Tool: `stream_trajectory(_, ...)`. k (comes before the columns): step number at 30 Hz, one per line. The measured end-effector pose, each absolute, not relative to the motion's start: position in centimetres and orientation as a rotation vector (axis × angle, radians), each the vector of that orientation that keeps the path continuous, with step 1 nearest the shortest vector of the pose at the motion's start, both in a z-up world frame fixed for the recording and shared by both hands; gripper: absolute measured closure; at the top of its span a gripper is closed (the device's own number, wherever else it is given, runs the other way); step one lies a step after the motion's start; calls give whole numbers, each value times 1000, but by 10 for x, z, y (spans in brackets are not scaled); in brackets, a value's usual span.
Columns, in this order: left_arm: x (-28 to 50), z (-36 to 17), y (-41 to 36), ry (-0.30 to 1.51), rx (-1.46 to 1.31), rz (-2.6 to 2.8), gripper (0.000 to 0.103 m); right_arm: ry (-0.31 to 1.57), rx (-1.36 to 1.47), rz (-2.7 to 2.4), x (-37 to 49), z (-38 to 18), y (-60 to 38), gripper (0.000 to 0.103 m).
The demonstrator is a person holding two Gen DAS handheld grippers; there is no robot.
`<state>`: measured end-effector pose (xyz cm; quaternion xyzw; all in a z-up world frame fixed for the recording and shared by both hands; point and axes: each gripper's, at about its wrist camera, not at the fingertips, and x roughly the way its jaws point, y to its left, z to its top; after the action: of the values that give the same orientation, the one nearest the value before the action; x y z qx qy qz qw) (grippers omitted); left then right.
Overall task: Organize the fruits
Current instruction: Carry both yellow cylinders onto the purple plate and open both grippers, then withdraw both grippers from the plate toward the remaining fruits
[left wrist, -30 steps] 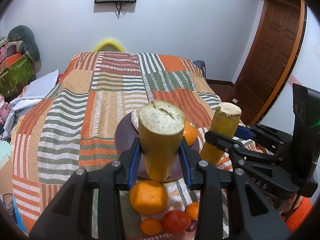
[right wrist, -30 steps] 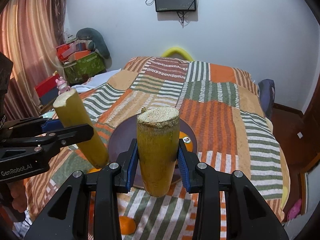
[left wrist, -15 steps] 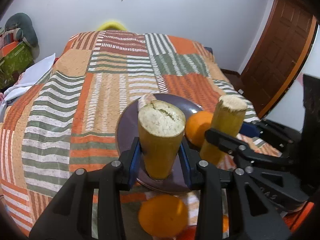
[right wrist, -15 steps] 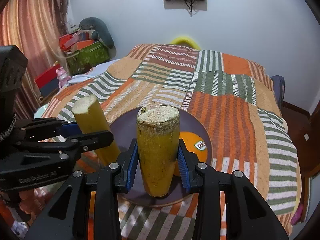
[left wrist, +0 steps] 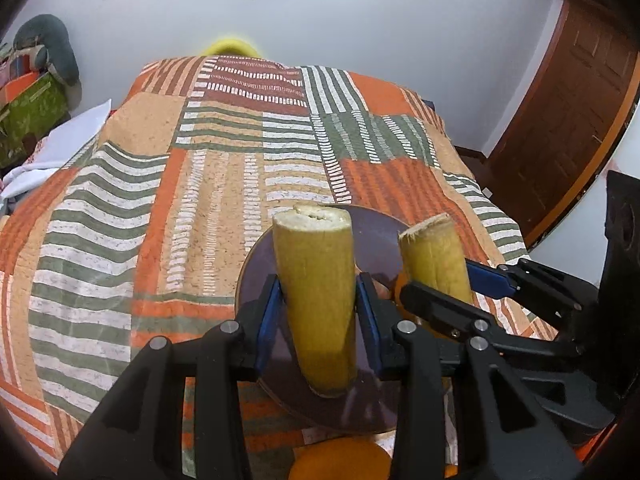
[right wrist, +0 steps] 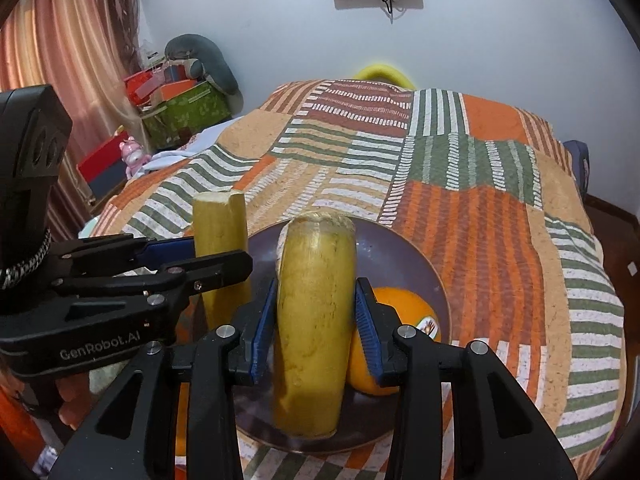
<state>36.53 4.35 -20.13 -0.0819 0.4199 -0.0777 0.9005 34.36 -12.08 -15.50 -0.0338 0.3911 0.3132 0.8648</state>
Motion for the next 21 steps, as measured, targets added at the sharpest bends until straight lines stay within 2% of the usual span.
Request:
stream_trajectory(6, 366, -203, 42, 879, -144, -138, 63, 818, -92, 648, 343, -154, -119, 65)
stream_trajectory(10, 359, -194, 46, 856, -141, -129, 55, 809, -75, 639, 343, -149, -125, 54)
stream_trajectory(21, 315, -154, 53, 793, -116, -114, 54, 767, -99, 597, 321, -123, -136, 53)
